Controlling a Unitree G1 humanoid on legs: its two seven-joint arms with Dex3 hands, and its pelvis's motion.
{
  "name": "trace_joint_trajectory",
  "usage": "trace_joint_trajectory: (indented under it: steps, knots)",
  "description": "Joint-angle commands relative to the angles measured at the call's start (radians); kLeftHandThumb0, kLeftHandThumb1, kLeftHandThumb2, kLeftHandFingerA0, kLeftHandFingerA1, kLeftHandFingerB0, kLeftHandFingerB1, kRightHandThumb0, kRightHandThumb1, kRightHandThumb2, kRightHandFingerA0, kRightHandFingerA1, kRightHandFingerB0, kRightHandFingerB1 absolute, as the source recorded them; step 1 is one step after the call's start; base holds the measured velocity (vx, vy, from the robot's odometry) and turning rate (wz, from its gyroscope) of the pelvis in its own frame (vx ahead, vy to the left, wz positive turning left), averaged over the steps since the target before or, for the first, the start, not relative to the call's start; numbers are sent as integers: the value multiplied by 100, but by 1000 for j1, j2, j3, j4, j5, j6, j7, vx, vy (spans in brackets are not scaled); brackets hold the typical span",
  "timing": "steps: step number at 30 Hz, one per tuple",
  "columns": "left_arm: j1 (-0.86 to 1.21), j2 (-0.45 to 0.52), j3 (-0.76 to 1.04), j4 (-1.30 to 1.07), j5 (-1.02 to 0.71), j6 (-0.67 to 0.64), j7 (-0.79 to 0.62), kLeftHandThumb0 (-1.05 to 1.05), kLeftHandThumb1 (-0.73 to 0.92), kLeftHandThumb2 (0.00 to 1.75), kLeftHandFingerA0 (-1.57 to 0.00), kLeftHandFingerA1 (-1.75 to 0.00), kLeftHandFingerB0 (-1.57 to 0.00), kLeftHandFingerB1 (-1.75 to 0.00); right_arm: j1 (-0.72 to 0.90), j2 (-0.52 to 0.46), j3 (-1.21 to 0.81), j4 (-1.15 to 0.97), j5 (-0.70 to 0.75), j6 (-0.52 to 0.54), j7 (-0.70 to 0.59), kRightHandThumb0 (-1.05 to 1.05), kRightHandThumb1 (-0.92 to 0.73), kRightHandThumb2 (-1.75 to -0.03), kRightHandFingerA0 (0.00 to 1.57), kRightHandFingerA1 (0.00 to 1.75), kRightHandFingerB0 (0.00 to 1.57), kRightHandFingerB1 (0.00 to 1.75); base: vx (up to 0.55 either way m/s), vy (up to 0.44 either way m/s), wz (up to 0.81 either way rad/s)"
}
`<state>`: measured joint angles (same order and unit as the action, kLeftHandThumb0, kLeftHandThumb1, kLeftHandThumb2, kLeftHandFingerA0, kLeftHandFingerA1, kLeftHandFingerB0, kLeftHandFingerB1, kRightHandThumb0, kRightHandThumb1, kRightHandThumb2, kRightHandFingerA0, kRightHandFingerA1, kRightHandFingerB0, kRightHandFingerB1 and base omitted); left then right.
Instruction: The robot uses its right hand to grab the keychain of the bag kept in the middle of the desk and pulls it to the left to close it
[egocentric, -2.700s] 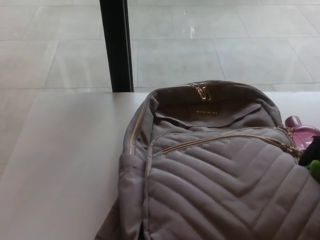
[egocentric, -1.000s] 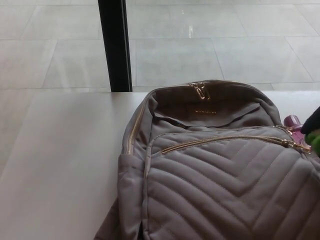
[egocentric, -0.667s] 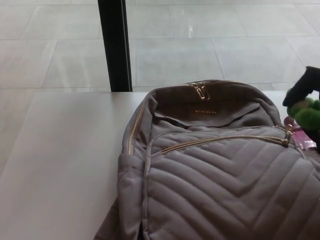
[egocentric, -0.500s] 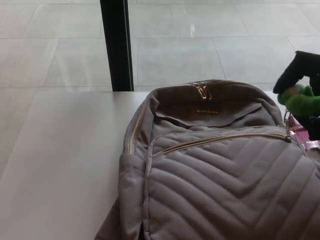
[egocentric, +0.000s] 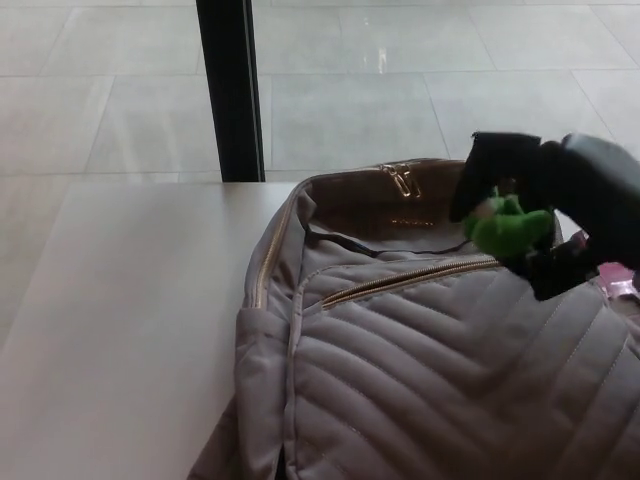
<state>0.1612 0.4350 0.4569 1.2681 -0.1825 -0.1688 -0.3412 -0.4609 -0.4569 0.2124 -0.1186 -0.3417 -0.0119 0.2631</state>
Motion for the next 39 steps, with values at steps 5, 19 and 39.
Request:
trace_joint_trajectory:
  steps: [5,19,39]
  knots:
    - [4,6,-8,-14,-9,5,1,-105,92,101,-64,-112,-50,-95,60,52,132,44,-89,-22,7,-34,-56,-111,94,175,69,167,0,0,0]
    - [11,7,-10,-13,-12,-5,-6,-105,92,101,-64,-111,-45,-94,-103,105,157,130,-156,15,22,-35,-71,-84,92,157,75,91,0,0,0]
    - [-6,12,-6,-10,-13,-6,3,-105,92,100,-69,-114,-47,-97,-127,205,314,133,-206,42,118,-33,-52,-120,92,175,76,151,0,0,0]
